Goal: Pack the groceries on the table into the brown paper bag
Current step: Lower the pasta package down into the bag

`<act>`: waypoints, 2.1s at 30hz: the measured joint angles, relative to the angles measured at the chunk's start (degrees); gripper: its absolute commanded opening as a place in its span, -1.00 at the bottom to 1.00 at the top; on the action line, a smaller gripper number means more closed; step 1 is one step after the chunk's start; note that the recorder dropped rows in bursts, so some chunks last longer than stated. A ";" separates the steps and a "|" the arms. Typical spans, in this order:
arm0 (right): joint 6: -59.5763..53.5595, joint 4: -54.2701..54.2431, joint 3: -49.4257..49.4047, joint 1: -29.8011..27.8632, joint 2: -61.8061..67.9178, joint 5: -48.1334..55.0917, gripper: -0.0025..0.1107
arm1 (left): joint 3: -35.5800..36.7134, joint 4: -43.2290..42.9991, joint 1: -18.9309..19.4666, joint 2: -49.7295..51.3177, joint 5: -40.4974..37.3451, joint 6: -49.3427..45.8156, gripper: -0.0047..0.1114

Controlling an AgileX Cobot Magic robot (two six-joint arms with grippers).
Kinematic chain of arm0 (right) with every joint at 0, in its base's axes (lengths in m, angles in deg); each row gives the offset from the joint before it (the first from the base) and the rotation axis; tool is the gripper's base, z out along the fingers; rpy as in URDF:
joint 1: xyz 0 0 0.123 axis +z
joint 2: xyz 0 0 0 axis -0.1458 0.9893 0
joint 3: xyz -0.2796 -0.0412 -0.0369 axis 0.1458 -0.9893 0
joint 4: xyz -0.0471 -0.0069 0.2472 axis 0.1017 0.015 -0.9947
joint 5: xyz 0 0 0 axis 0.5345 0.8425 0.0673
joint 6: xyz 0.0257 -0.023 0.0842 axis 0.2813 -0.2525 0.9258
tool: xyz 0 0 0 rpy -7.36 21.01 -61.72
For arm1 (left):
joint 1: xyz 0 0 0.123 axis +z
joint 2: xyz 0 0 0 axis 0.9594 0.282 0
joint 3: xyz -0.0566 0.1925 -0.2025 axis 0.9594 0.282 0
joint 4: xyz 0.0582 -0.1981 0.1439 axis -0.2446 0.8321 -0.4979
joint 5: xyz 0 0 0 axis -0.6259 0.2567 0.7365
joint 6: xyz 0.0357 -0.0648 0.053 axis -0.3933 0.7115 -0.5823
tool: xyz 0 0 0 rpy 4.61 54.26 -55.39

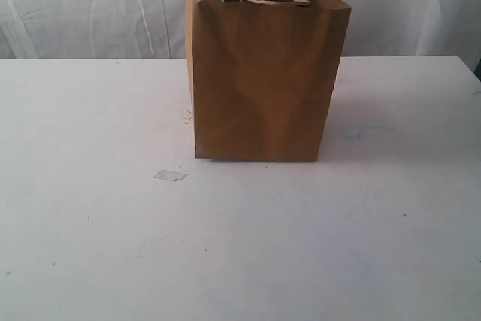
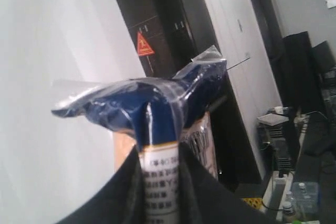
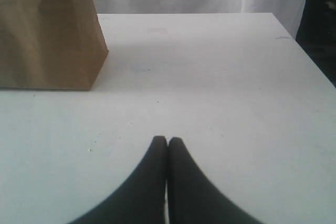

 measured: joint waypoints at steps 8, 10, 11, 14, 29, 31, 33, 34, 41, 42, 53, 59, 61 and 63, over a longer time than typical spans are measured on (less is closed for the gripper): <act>0.00 0.00 0.00 0.00 0.00 0.00 -0.96 | -0.97 1.79 -0.05 1.71 3.91 -3.00 -0.92; 0.24 0.00 0.00 0.00 0.00 0.00 -0.96 | -0.97 1.92 -0.28 1.94 5.23 -3.00 -0.92; 0.42 0.00 0.00 0.00 0.00 0.00 -0.96 | -0.97 1.90 -0.52 2.04 6.16 -3.00 -0.92; 0.52 0.00 0.00 0.00 0.00 0.00 -0.96 | -1.61 2.03 -0.99 2.45 7.20 -5.41 -0.92; 0.68 0.00 0.00 0.00 0.00 -0.11 -0.96 | -1.89 1.88 -2.04 2.85 8.27 1.21 -0.92; 1.16 0.00 0.00 0.00 0.00 -0.11 -0.96 | -1.89 1.20 -2.98 2.85 10.59 1.33 -0.92; 1.16 0.00 0.00 0.00 0.00 -0.11 -0.96 | -1.44 0.31 -5.44 2.85 16.45 -1.37 -0.92; 1.16 0.00 0.00 0.00 0.00 -0.11 -0.96 | -1.06 0.26 -6.33 2.85 18.77 -3.79 -0.92; 1.16 0.00 0.00 0.00 0.00 -0.21 -0.96 | 1.12 1.61 -8.19 2.85 28.42 -9.96 -0.92; 1.16 0.00 0.00 0.00 0.00 -0.21 -0.96 | 1.12 1.75 -8.19 2.64 30.71 -9.96 -0.92; 1.16 0.00 0.00 0.00 0.00 -0.21 -0.96 | 1.23 2.91 -8.19 -0.53 30.83 -9.96 -0.92; 1.16 0.00 0.00 0.00 0.00 -0.21 -0.96 | 1.23 2.91 -8.19 1.33 27.97 -9.96 -0.92; 1.16 0.00 0.00 0.00 0.00 -0.21 -0.96 | 1.23 2.91 -8.19 2.06 26.95 -9.96 -0.92; 1.16 0.00 0.00 0.00 0.00 -0.21 -0.96 | 1.23 2.91 -8.19 2.86 26.22 -9.96 -0.92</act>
